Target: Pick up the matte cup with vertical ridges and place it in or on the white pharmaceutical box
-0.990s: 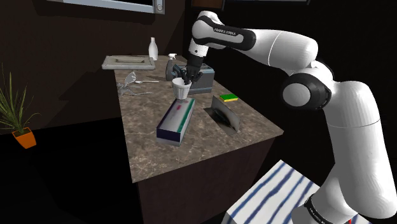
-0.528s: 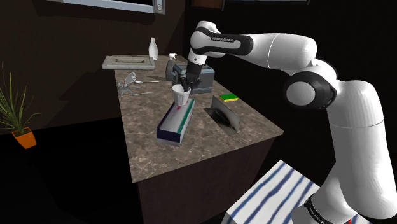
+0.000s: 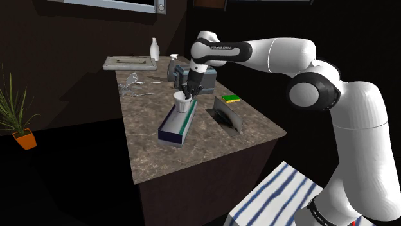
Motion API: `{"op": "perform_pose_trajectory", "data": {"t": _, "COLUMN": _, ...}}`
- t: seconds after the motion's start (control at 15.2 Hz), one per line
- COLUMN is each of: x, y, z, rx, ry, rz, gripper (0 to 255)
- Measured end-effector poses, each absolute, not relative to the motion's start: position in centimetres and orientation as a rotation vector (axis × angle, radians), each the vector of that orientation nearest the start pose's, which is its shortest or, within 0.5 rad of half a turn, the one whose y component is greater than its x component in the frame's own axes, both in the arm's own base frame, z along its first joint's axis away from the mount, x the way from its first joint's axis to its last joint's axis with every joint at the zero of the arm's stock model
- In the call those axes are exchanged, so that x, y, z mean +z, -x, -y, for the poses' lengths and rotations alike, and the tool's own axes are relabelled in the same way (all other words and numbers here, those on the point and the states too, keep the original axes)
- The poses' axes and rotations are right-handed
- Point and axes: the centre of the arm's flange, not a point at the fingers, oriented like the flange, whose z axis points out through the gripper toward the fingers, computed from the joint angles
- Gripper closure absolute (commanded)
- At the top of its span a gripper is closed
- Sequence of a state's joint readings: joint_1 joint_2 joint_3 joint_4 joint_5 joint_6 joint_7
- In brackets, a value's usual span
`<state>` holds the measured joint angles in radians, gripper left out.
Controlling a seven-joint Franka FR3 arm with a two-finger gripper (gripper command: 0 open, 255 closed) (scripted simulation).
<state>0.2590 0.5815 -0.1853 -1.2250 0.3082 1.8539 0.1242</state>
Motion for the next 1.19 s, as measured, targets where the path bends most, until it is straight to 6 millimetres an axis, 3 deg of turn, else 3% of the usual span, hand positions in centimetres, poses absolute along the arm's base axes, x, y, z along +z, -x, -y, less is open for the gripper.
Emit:
{"op": "perform_pose_trajectory", "data": {"t": 0.33, "x": 44.5, "y": -72.0, "z": -11.0, "rx": -0.054, "ry": 2.935, "rz": -0.141, "gripper": 255}}
{"op": "perform_pose_trajectory", "data": {"t": 0.4, "x": 44.5, "y": -72.0, "z": -11.0, "rx": -0.054, "ry": 2.935, "rz": -0.141, "gripper": 0}}
{"op": "perform_pose_trajectory", "data": {"t": 0.79, "x": 44.5, "y": -72.0, "z": -11.0, "rx": -0.054, "ry": 2.935, "rz": -0.141, "gripper": 0}}
{"op": "perform_pose_trajectory", "data": {"t": 1.06, "x": 48.3, "y": -71.8, "z": -10.3, "rx": -0.056, "ry": 2.935, "rz": -0.140, "gripper": 0}}
{"op": "perform_pose_trajectory", "data": {"t": 1.19, "x": 49.1, "y": -71.8, "z": -10.1, "rx": -0.056, "ry": 2.935, "rz": -0.141, "gripper": 0}}
